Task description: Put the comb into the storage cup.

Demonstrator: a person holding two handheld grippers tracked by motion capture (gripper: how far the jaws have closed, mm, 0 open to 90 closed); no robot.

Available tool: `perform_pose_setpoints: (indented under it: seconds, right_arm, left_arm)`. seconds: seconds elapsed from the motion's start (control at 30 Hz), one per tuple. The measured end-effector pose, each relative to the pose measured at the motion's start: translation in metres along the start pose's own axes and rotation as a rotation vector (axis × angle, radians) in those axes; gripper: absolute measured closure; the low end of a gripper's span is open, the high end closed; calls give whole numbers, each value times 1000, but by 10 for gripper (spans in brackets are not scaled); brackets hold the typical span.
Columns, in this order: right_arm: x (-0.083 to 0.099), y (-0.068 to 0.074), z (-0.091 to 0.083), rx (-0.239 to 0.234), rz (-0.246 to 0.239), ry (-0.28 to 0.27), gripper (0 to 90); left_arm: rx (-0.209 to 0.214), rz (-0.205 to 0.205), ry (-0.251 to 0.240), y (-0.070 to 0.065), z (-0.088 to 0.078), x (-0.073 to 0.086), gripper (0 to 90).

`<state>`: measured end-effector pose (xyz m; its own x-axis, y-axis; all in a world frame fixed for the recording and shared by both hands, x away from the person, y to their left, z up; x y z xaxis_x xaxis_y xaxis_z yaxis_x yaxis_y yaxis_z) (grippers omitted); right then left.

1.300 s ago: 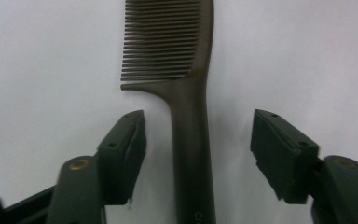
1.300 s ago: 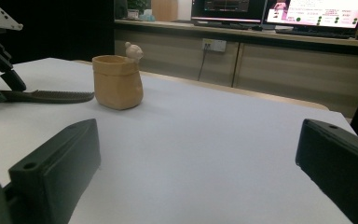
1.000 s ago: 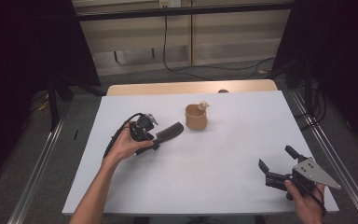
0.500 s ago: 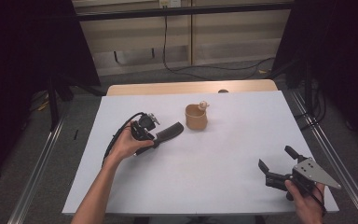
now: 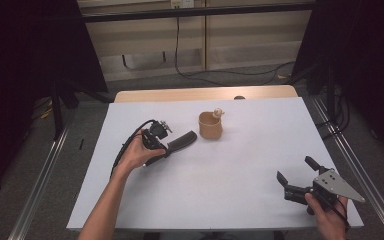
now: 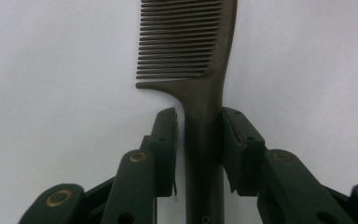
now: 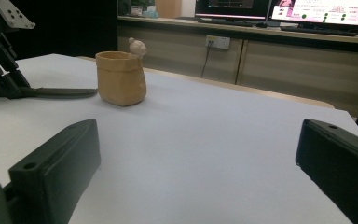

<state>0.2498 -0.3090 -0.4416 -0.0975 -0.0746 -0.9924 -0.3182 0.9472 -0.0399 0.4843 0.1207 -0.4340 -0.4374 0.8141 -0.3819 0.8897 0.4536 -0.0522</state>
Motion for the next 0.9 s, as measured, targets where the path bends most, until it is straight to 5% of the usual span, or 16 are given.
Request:
perform_pose_setpoints:
  seconds: [0.1,0.6,0.7,0.9]
  right_arm:
    - [0,0,0,-2,1,3,0]
    - [0,0,0,-3,1,0,0]
    - [0,0,0,-4,1,0,0]
    - [0,-1,0,-2,-1,-2,0]
  left_arm:
    - [-3,-23,-4,-2,1,-1,686]
    - [-28,-15,27,-5,1,-4,729]
    - [-4,-60,-2,-1,0,-2,729]
    - [1,-43,5,0,-2,-1,730]
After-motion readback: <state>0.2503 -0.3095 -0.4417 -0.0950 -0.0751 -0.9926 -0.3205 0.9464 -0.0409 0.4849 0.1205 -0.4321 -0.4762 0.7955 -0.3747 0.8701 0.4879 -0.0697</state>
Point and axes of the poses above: each handheld gripper's, and its own axes: z roughly forward along the jaws, x roughly out of its underside, y roughly to its left, the point moved 1 cm from there along z, roughly forward along the jaws, and after that the axes turned 3 degrees about -y, right-handed, at the moved point
